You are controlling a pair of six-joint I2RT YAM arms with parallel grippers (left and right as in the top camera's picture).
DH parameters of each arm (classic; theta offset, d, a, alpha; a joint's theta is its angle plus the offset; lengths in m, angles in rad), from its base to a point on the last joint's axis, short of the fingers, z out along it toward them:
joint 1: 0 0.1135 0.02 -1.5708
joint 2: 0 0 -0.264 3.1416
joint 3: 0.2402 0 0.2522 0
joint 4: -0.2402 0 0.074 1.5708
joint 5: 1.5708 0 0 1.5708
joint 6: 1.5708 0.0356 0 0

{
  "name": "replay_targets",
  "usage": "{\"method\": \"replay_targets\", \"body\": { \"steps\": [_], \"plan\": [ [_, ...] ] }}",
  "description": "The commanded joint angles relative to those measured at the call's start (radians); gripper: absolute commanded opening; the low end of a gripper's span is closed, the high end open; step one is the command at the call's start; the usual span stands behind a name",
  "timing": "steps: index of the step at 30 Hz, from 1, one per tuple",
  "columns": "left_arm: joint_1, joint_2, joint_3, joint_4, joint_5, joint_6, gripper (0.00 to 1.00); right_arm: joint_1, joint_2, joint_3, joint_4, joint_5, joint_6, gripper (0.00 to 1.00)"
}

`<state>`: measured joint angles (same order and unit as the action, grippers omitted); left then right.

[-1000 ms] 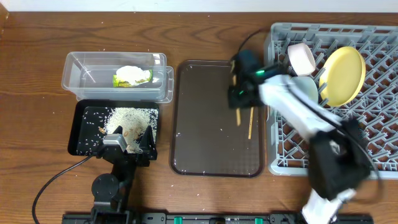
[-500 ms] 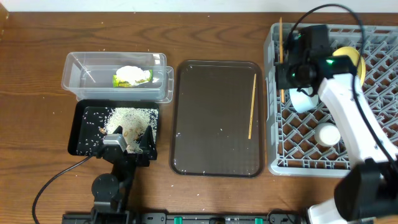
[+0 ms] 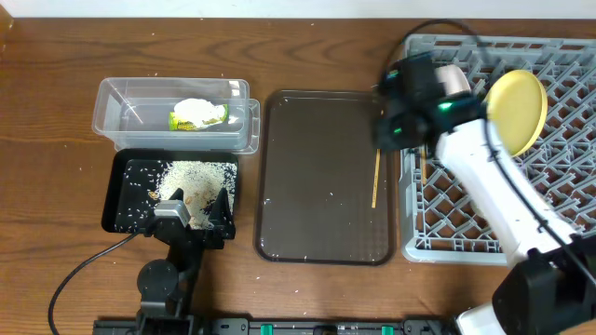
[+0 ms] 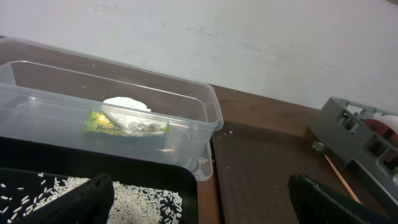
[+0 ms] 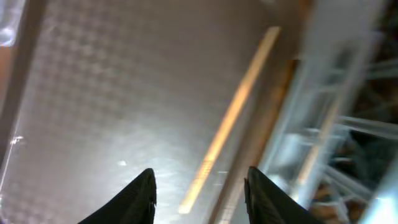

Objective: Sort waste into correct bins and load items into the dishwasher rack
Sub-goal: 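Return right gripper to the brown tray for the second chopstick, then grasp the second chopstick and stand it in the rack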

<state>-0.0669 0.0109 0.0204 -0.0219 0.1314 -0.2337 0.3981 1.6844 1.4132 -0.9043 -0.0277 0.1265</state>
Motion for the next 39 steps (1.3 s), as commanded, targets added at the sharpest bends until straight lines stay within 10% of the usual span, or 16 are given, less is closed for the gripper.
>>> {"method": "replay_targets", "body": {
  "steps": [1, 12, 17, 20, 39],
  "plan": [
    [0.005, -0.007, -0.016, -0.03, 0.014, 0.016, 0.92, 0.074, 0.056, -0.035, -0.005, 0.143, 0.158, 0.46],
    [0.005, -0.007, -0.016, -0.03, 0.014, 0.016, 0.92, 0.097, 0.301, -0.063, 0.007, 0.253, 0.348, 0.53],
    [0.005, -0.007, -0.016, -0.031, 0.014, 0.016, 0.92, 0.084, 0.372, -0.064, 0.011, 0.099, 0.301, 0.4],
    [0.005, -0.007, -0.016, -0.03, 0.014, 0.016, 0.92, 0.084, 0.387, -0.063, 0.021, 0.098, 0.299, 0.09],
    [0.005, -0.007, -0.016, -0.03, 0.014, 0.016, 0.92, -0.188, -0.109, -0.018, 0.059, 0.064, 0.032, 0.01]
  ]
}}
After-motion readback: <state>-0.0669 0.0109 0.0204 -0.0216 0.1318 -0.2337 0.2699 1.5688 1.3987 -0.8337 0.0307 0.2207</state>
